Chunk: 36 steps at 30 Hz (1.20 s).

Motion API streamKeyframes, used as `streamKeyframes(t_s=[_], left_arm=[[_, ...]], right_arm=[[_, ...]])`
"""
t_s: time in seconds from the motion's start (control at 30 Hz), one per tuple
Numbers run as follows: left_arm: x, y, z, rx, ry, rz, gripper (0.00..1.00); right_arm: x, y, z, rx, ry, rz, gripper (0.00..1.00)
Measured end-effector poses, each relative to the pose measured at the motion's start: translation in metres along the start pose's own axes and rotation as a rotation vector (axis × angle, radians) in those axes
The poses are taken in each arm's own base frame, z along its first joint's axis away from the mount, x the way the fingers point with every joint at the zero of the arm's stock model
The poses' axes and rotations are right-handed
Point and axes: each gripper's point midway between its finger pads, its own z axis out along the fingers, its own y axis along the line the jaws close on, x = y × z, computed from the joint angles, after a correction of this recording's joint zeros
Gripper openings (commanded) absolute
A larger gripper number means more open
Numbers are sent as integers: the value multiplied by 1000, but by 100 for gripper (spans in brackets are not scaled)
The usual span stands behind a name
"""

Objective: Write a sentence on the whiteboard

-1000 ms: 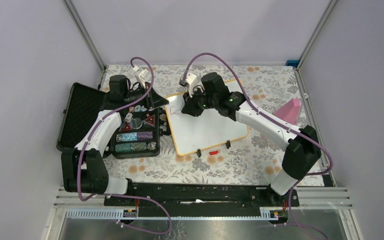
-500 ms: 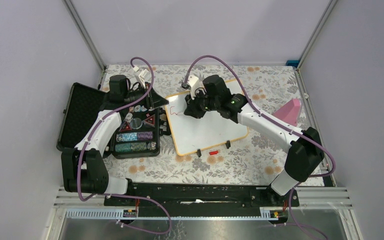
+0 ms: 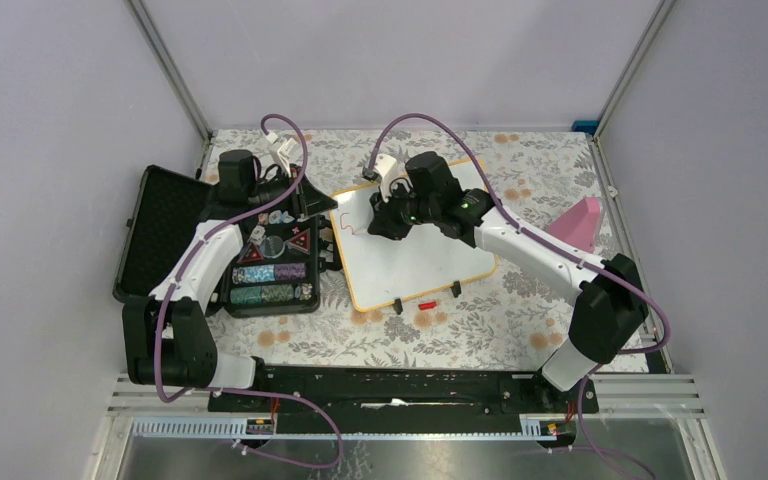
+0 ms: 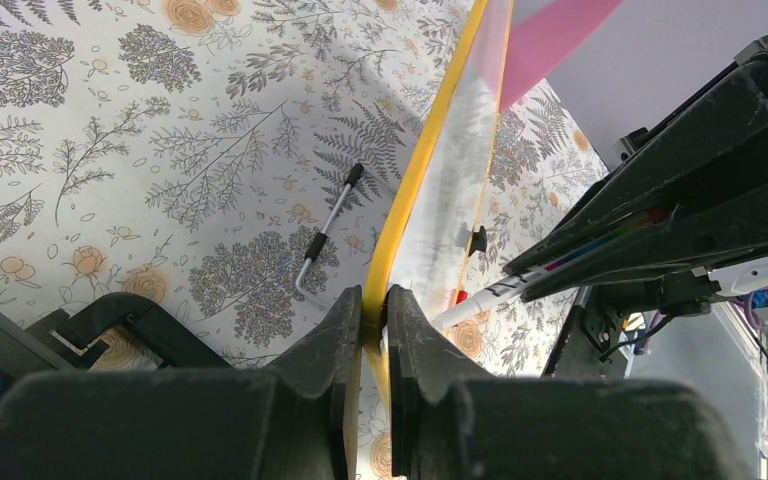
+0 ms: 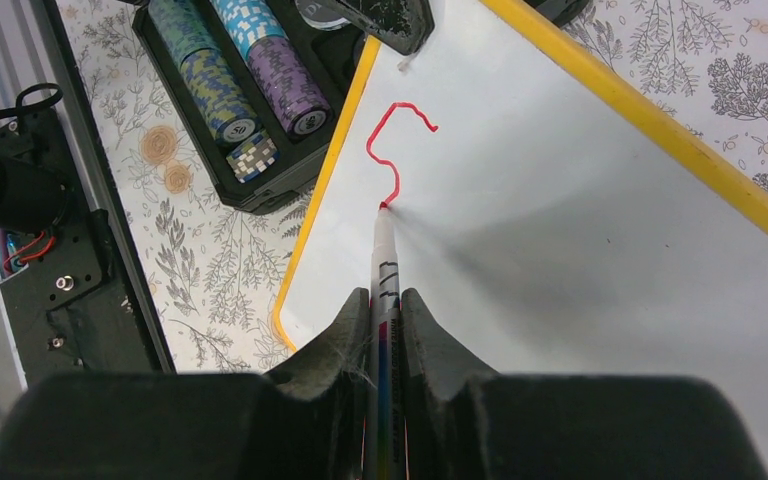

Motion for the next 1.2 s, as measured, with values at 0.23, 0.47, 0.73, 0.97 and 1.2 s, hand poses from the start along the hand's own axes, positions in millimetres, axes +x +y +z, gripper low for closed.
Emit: streamKeyframes(t_s=[0.23, 0.47, 0.73, 0.97, 1.2], left_arm=[[0, 0, 0, 1, 0, 0, 0], [0, 0, 0, 2, 0, 1, 0], [0, 0, 0, 2, 0, 1, 0], [0, 0, 0, 2, 0, 0, 0], [0, -1, 0, 3, 1, 0, 0]], right_arm=[[5, 8, 8, -29, 17, 12, 0], [3, 18, 11, -69, 22, 17, 0], [-5, 25, -5, -125, 12, 37, 0], [-18, 9, -22, -103, -29, 53, 0], [-18, 8, -21, -100, -31, 51, 0]])
